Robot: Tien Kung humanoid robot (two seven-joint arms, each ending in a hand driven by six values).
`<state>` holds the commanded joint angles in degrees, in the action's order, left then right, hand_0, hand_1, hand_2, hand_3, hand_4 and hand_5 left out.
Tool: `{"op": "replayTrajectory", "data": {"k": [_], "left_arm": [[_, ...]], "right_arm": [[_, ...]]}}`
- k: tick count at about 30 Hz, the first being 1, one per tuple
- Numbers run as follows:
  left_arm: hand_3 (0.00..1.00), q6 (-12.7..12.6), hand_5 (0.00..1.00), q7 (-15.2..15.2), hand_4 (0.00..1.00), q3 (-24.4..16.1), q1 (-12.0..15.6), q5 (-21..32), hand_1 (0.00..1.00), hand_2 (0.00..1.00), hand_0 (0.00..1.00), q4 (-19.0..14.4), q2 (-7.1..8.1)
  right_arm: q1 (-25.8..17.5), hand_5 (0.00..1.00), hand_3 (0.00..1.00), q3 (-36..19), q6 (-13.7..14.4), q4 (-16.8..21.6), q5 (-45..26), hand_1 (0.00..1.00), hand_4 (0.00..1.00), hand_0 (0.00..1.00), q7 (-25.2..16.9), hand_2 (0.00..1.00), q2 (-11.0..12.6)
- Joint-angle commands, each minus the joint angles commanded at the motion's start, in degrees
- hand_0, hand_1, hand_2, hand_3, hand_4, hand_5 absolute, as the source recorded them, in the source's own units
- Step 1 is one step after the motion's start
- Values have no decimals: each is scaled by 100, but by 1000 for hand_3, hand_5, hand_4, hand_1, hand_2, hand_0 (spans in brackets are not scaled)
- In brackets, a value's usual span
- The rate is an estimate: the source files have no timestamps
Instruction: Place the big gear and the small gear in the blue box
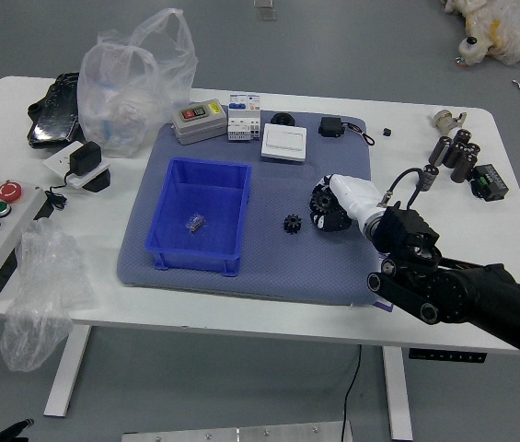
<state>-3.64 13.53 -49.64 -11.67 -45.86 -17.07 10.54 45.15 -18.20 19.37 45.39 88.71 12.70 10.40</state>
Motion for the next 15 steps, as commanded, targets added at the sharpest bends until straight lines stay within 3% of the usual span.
{"op": "replayTrajectory", "data": {"k": [15], "left_arm": [[715, -3, 625, -18, 732, -12, 18, -10, 392, 472, 654, -4, -15]], "right_arm": [[72, 52, 546, -352, -63, 180, 286, 407, 339, 276, 41, 352, 113]]}}
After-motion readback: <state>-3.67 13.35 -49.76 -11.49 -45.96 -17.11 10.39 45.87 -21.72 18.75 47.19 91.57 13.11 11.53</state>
